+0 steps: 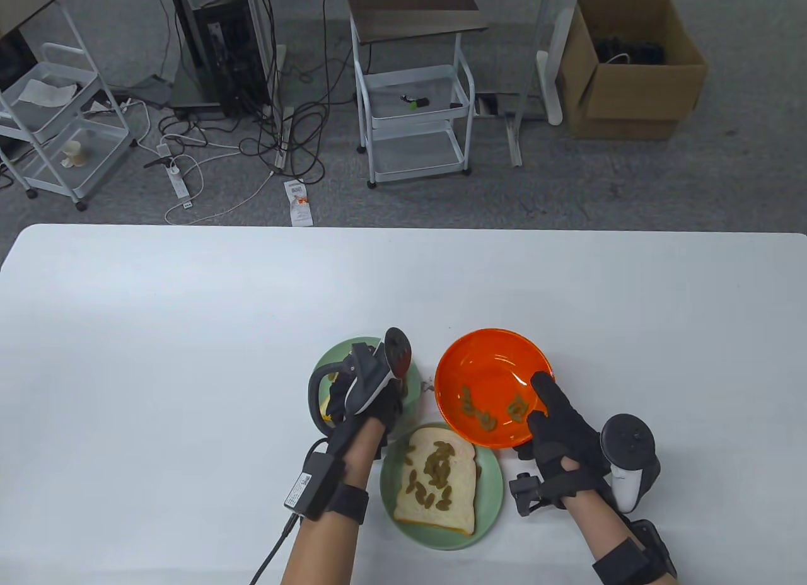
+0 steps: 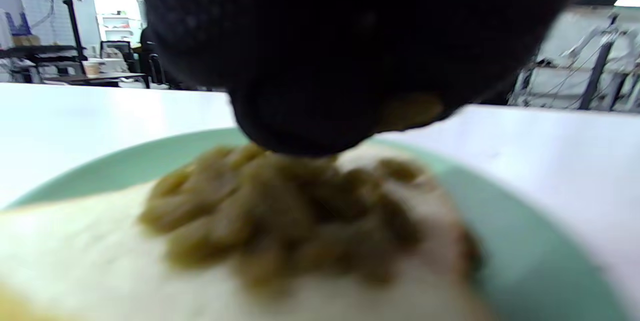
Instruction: Sprinkle raisins onto toast
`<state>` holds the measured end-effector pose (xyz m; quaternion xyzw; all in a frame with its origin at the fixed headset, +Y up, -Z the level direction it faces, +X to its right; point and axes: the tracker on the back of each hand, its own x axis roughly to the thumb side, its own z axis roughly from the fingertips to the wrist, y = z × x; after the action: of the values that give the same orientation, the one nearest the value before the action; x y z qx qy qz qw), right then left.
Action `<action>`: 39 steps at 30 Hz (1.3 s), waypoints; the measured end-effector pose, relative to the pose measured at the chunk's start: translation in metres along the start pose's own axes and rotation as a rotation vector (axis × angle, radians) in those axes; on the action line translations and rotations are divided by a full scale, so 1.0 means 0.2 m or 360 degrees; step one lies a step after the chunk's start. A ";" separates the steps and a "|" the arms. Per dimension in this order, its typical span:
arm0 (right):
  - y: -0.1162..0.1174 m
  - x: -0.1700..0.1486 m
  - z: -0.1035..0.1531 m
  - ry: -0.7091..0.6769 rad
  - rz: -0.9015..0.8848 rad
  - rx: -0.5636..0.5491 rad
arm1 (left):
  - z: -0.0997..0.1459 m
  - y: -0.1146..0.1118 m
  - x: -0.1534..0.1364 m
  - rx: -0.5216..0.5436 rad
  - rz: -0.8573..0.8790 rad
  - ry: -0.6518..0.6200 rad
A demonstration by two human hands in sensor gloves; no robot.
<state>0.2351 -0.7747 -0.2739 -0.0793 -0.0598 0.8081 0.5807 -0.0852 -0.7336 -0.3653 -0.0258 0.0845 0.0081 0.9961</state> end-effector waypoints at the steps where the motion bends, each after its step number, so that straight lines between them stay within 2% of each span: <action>1: 0.00 0.00 0.00 0.0002 0.0002 0.0001 | -0.01 -0.02 -0.01 -0.0001 -0.0060 0.0001; 3: 0.00 0.00 0.00 0.0005 0.0002 0.0002 | -0.01 -0.04 -0.01 -0.0012 -0.0166 0.0007; 8: 0.00 0.00 0.00 0.0002 -0.0015 0.0005 | 0.00 -0.07 0.03 -0.0020 -0.0223 -0.0081; 11: 0.00 0.00 0.00 -0.0004 -0.0026 0.0006 | 0.01 -0.08 0.02 -0.0135 -0.0247 -0.0134; 14: -0.01 0.01 0.00 -0.0007 -0.0032 0.0004 | -0.01 -0.07 -0.02 -0.0237 -0.0128 -0.0166; 17: -0.01 0.01 0.00 -0.0004 -0.0036 0.0004 | 0.00 -0.03 -0.07 -0.0098 0.0020 -0.0136; 20: -0.01 0.01 0.00 -0.0006 -0.0036 0.0009 | 0.02 0.03 -0.08 -0.0119 -0.0057 -0.0115; 22: -0.01 0.01 0.00 -0.0009 -0.0036 0.0013 | 0.05 0.09 -0.05 -0.0068 -0.0067 -0.0145; 24: 0.00 0.01 0.01 -0.0013 -0.0035 0.0011 | 0.12 0.16 0.02 0.0049 -0.0062 -0.0205; 27: 0.00 0.01 0.01 -0.0016 -0.0030 0.0012 | 0.27 0.25 0.19 0.0271 -0.0080 -0.0396; 29: 0.00 0.01 0.01 -0.0024 -0.0028 0.0014 | 0.36 0.27 0.33 0.0317 -0.0108 -0.0556; 31: 0.01 0.02 0.02 -0.0036 -0.0024 0.0020 | 0.43 0.24 0.51 0.0134 -0.0188 -0.0645; 34: 0.03 0.02 0.04 -0.0050 0.0003 0.0018 | 0.44 0.15 0.69 -0.0190 -0.0428 -0.0515; 37: 0.03 0.03 0.06 -0.0053 -0.0003 0.0014 | 0.41 0.07 0.80 -0.0342 -0.0576 -0.0452; 39: 0.03 0.03 0.06 -0.0029 -0.0038 0.0013 | 0.40 0.05 0.84 -0.0290 -0.0613 -0.0332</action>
<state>0.2257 -0.7715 -0.2631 -0.0690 -0.0628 0.8019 0.5901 0.0942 -0.7177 -0.3152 -0.1303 -0.0265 -0.1718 0.9761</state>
